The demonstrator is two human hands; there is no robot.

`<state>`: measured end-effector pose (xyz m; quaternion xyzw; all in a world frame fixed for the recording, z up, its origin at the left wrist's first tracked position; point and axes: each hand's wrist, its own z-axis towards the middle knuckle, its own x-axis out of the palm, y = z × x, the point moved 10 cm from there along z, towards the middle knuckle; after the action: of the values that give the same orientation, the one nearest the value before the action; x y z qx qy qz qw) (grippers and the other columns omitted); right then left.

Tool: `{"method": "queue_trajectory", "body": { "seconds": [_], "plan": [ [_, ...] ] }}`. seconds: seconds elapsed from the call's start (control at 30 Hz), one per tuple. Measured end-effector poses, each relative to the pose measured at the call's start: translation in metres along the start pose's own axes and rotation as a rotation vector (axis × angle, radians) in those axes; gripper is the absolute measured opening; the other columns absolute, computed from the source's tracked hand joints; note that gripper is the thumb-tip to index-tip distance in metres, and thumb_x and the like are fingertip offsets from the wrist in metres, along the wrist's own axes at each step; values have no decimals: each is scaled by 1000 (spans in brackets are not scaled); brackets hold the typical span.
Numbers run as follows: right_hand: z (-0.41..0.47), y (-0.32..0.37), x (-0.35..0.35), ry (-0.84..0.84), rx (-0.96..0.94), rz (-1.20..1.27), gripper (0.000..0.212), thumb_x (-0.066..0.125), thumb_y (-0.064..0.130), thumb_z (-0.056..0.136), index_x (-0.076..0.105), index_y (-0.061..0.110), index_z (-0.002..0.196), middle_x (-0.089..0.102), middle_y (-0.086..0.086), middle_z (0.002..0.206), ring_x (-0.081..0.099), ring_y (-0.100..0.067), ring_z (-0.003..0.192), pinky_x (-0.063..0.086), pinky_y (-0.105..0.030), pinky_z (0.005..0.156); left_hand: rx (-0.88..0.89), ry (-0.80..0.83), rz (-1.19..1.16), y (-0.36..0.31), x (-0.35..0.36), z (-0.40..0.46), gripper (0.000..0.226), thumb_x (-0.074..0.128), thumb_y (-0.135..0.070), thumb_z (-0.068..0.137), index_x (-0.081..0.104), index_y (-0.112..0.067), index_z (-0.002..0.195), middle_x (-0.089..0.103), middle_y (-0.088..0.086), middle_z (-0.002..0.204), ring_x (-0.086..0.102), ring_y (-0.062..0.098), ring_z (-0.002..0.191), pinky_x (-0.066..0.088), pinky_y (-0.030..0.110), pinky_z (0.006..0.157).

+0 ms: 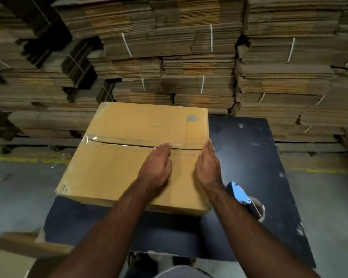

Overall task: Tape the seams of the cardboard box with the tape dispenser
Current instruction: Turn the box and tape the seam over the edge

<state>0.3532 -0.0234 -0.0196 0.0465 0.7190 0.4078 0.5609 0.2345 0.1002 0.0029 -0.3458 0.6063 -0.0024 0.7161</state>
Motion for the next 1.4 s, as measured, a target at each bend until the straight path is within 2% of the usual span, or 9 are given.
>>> {"method": "queue_trajectory", "body": {
  "seconds": [0.1, 0.23, 0.43, 0.57, 0.8, 0.97, 1.13, 1.27, 1.4],
  "plan": [
    [-2, 1, -1, -5, -36, -69, 56, 33, 13, 104, 13, 3, 155, 16, -13, 163, 14, -22, 150, 8, -21, 116, -44, -46, 19, 18, -18, -6, 52, 40, -21, 102, 32, -10, 152, 34, 5, 157, 24, 17, 147, 14, 31, 122],
    [-10, 18, -10, -75, -56, -208, 58, 33, 23, 103, 16, 4, 155, 19, -14, 162, 16, -26, 149, 15, -40, 121, -174, -147, 25, 68, -65, -16, 53, 42, -26, 101, 31, -12, 152, 34, 3, 157, 27, 17, 145, 15, 29, 120],
    [-21, 100, 32, 34, -267, -168, 57, 36, 29, 104, 22, 8, 155, 25, -10, 161, 23, -24, 147, 20, -40, 119, -405, -280, 34, 177, -142, -41, 53, 46, -17, 98, 33, -4, 148, 36, 14, 154, 32, 27, 142, 26, 36, 118],
    [-49, 175, 102, 174, -477, -163, 65, 31, 38, 95, 33, 4, 151, 33, -13, 156, 31, -25, 144, 25, -37, 119, -525, -232, -27, 231, -152, -41, 57, 46, -5, 95, 29, -8, 150, 29, 9, 158, 27, 25, 146, 27, 35, 116],
    [-63, 224, 166, 216, -504, -225, 62, 36, 37, 97, 34, 7, 151, 33, -9, 157, 32, -22, 144, 26, -36, 118, -579, -59, -187, 279, -124, -33, 30, 43, -27, 102, 43, -10, 127, 62, 19, 119, 58, 38, 108, 44, 37, 80],
    [-49, 246, 180, 217, -451, -278, 59, 38, 35, 99, 33, 6, 151, 34, -12, 156, 32, -25, 144, 25, -37, 119, -580, 135, -247, 298, -115, -37, 41, 33, -43, 103, 37, -10, 127, 55, 24, 130, 53, 41, 117, 45, 49, 96],
    [-13, 259, 165, 185, -368, -291, 62, 45, 38, 95, 37, 5, 147, 42, -15, 150, 38, -29, 138, 34, -41, 112, -203, -70, 112, 245, -145, -57, 77, 44, -54, 96, 22, -6, 152, 26, 15, 158, 23, 31, 146, 18, 48, 119],
    [47, 245, 130, 154, -241, -358, 64, 54, 34, 94, 32, 8, 148, 39, -13, 149, 41, -31, 133, 38, -45, 105, 193, 37, 113, 179, -117, -87, 76, 41, -73, 85, 50, -17, 136, 51, 5, 138, 48, 27, 125, 33, 45, 108],
    [110, 200, 97, 123, -62, -436, 64, 56, 36, 92, 34, 6, 144, 38, -17, 148, 42, -36, 131, 40, -48, 105, 327, 129, 219, 161, -94, -103, 78, 40, -82, 79, 60, -24, 127, 56, 2, 137, 51, 24, 125, 37, 50, 107]
  ]
}}
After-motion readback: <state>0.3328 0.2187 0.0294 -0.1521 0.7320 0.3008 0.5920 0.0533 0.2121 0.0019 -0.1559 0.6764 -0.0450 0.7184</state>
